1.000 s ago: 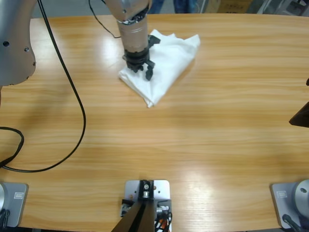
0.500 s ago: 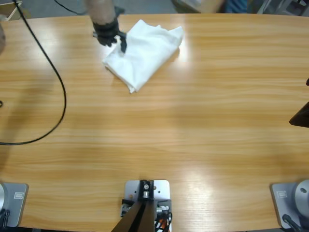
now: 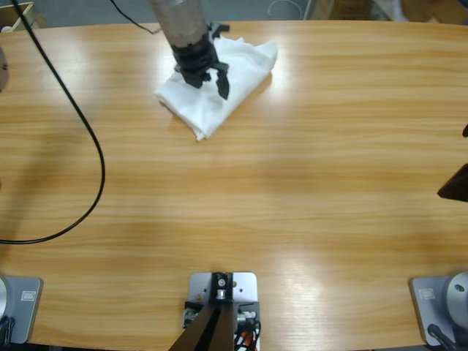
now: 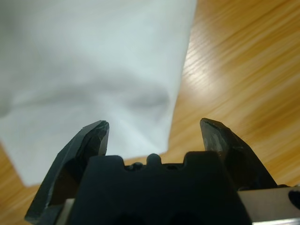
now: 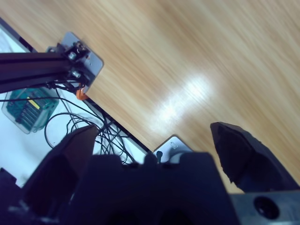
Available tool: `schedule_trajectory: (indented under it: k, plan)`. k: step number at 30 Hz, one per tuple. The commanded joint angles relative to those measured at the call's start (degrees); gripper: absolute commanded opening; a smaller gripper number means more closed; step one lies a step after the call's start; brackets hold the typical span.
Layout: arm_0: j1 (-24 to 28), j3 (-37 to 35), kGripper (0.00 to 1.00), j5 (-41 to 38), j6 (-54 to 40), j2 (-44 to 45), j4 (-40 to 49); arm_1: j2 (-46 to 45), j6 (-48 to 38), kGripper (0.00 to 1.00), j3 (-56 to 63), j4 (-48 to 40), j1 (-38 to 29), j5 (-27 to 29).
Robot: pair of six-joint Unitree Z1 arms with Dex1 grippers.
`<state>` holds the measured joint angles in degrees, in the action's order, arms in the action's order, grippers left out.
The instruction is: Fold clothes
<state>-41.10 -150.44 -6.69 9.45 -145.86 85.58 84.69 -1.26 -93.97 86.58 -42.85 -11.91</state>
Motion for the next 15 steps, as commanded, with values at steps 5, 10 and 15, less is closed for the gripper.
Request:
schedule_trajectory:
  k: [5,10,15]
  plan:
    - [-1.1,-34.0,0.734,10.2,-0.9,-7.5,-16.2,-2.8,0.5,1.000,4.4,5.7,-1.2,-2.7]
    - [-1.1,-33.9,0.734,11.1,-1.0,-8.8,-15.6,-1.8,0.7,1.000,4.4,5.6,-1.3,-2.6]
    - [-1.1,-33.9,0.734,12.2,-0.4,-10.7,-12.1,-1.7,0.7,1.000,4.3,5.7,-1.4,-2.6]
